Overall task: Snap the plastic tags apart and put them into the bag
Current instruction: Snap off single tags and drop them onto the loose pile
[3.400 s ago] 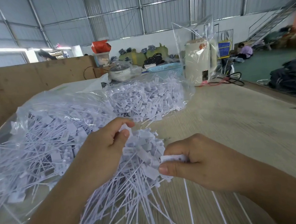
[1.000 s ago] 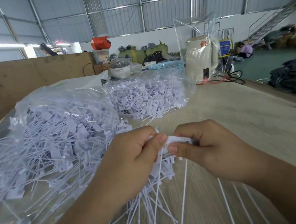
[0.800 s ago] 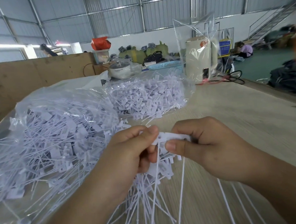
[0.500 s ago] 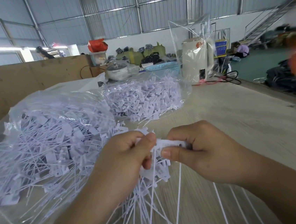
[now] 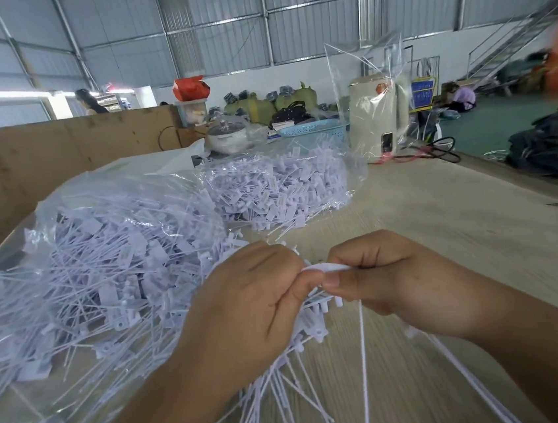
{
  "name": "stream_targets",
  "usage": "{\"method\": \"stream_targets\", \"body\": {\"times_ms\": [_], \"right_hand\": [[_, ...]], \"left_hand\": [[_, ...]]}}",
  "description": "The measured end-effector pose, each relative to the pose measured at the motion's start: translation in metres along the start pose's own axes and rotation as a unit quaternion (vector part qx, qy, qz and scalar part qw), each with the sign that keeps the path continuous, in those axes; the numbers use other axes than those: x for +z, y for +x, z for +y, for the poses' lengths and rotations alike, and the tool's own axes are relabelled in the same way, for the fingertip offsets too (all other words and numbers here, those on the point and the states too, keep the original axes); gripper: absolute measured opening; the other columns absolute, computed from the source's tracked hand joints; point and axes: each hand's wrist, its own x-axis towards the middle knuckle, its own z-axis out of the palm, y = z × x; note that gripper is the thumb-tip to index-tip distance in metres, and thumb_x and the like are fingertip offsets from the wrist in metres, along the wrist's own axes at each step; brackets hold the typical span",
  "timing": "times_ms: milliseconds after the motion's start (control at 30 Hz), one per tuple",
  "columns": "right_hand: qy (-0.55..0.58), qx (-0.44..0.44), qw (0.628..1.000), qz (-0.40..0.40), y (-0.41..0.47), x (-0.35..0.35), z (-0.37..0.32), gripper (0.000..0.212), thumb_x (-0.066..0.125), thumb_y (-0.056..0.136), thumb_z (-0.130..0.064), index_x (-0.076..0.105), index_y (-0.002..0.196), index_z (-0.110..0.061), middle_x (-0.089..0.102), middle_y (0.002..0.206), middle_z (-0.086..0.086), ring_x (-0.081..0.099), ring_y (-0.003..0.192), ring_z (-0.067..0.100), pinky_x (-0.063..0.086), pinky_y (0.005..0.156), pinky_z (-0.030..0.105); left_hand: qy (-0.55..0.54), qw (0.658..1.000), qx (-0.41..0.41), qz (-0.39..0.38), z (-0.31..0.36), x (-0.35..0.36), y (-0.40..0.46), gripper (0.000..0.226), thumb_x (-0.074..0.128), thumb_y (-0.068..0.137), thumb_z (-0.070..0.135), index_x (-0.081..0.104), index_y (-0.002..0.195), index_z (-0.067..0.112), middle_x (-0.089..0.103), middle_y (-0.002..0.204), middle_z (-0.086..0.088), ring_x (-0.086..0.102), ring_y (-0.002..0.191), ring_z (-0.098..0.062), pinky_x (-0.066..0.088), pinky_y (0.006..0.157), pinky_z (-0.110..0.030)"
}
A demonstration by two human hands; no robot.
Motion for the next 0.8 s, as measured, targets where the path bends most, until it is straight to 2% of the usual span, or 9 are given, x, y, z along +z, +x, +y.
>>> {"method": "stream_targets", "body": {"times_ms": [133,200,267,367,467,500,567,633,800], "right_hand": [[0.044,0.033,0.998,-0.02,-0.001,-0.003,-0.002,0.032,0.061,0.086,-0.025,0.05,0.06,-0.009,0.026,0.049,-0.005,0.022,0.044,0.009,0.021,0.044,0.02],[0.048,0.04,0.998,-0.029,-0.001,-0.002,-0.002,0.03,0.06,0.085,-0.025,0.055,0.055,-0.019,0.027,0.049,-0.004,0.022,0.044,0.01,0.019,0.044,0.022],[0.025,0.026,0.999,-0.024,-0.001,-0.001,0.0,0.028,0.058,0.085,-0.024,0.059,0.057,-0.021,0.03,0.05,-0.005,0.025,0.045,0.008,0.023,0.046,0.021],[-0.047,-0.022,0.999,0.001,0.0,0.004,0.005,0.026,0.057,0.089,-0.021,0.061,0.063,-0.022,0.044,0.056,-0.014,0.039,0.053,0.003,0.033,0.057,0.018],[-0.121,-0.042,0.991,0.03,0.0,0.007,0.009,0.023,0.056,0.092,-0.026,0.064,0.071,-0.019,0.049,0.057,-0.009,0.044,0.055,0.01,0.038,0.057,0.031],[-0.155,-0.046,0.986,0.039,0.0,0.008,0.01,0.026,0.055,0.091,-0.031,0.062,0.074,-0.012,0.051,0.06,0.003,0.047,0.058,0.023,0.04,0.058,0.039],[-0.22,-0.065,0.972,0.051,0.001,0.01,0.012,0.035,0.052,0.09,-0.036,0.056,0.076,-0.004,0.05,0.064,0.014,0.048,0.06,0.031,0.042,0.059,0.045],[-0.246,-0.074,0.965,0.057,0.001,0.011,0.01,0.038,0.051,0.091,-0.036,0.053,0.074,-0.002,0.047,0.062,0.014,0.046,0.057,0.03,0.041,0.056,0.046],[-0.206,-0.054,0.976,0.042,0.001,0.008,0.009,0.04,0.052,0.094,-0.035,0.06,0.086,0.004,0.058,0.074,0.023,0.055,0.066,0.034,0.046,0.066,0.051]], "left_hand": [[-0.032,0.999,-0.004,-0.018,0.001,0.0,0.0,0.04,0.041,0.098,0.033,0.056,0.068,0.011,0.042,0.062,0.013,0.04,0.058,-0.003,0.033,0.057,-0.016],[-0.148,0.985,-0.083,-0.036,0.002,0.002,-0.003,0.039,0.048,0.096,0.038,0.059,0.066,0.015,0.048,0.055,0.015,0.046,0.051,-0.002,0.034,0.052,-0.012],[-0.314,0.918,-0.234,-0.068,0.004,0.005,-0.003,0.037,0.057,0.089,0.045,0.061,0.06,0.023,0.053,0.05,0.014,0.045,0.046,-0.001,0.036,0.051,-0.013],[-0.455,0.787,-0.406,-0.091,0.004,0.012,-0.002,0.035,0.072,0.076,0.046,0.06,0.052,0.023,0.053,0.049,0.005,0.043,0.045,-0.012,0.036,0.046,-0.022],[-0.552,0.683,-0.47,-0.089,0.006,0.014,0.002,0.028,0.07,0.065,0.035,0.055,0.047,0.02,0.045,0.045,-0.001,0.032,0.037,-0.01,0.024,0.037,-0.017],[-0.568,0.659,-0.485,-0.092,0.006,0.014,0.003,0.028,0.069,0.065,0.032,0.053,0.045,0.019,0.042,0.044,-0.002,0.029,0.036,-0.01,0.02,0.038,-0.017],[-0.586,0.623,-0.508,-0.101,0.005,0.013,0.003,0.028,0.068,0.064,0.028,0.049,0.045,0.02,0.038,0.044,-0.001,0.025,0.037,-0.01,0.016,0.039,-0.019],[-0.591,0.607,-0.52,-0.11,0.004,0.013,0.002,0.027,0.068,0.063,0.027,0.047,0.046,0.02,0.036,0.044,0.0,0.024,0.038,-0.01,0.014,0.042,-0.021],[-0.587,0.631,-0.491,-0.129,0.004,0.009,0.002,0.027,0.068,0.069,0.03,0.05,0.054,0.016,0.042,0.046,-0.002,0.029,0.036,-0.009,0.018,0.039,-0.018]]}}
